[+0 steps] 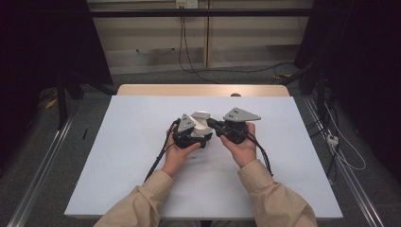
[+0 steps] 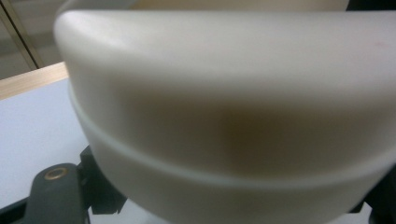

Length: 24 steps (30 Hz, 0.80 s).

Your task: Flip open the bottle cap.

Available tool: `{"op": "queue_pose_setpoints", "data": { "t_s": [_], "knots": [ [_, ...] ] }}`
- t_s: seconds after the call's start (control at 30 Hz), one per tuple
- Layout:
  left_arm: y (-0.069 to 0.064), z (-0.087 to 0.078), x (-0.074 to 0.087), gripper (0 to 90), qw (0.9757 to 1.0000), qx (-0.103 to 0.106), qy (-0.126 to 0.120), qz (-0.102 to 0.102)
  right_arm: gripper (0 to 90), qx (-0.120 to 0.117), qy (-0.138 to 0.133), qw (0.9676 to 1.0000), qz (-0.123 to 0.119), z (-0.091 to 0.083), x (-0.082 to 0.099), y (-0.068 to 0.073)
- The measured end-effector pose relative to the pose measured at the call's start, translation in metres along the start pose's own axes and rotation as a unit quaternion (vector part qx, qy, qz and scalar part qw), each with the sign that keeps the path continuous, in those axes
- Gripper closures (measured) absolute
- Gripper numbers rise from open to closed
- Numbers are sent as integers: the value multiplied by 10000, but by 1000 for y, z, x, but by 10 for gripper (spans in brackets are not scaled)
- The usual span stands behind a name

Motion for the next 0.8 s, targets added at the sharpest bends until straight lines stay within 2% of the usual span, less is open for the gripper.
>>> {"op": "queue_pose_setpoints", "data": {
  "t_s": [0.8],
  "knots": [
    [0, 0, 0, 186, 10000, 0, -16, -19, 900, 10, 31, 10000, -43, 11, -15, -1]
  ]
}}
Point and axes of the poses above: each handheld gripper's, and its own axes: z roughly forward along the jaws, x roughly out of its underside, y roughly to its left, the point moved 3 cm from there along z, roughly forward along the jaws, and after that the axes turned 3 degrees about y, right-handed, at the moved point
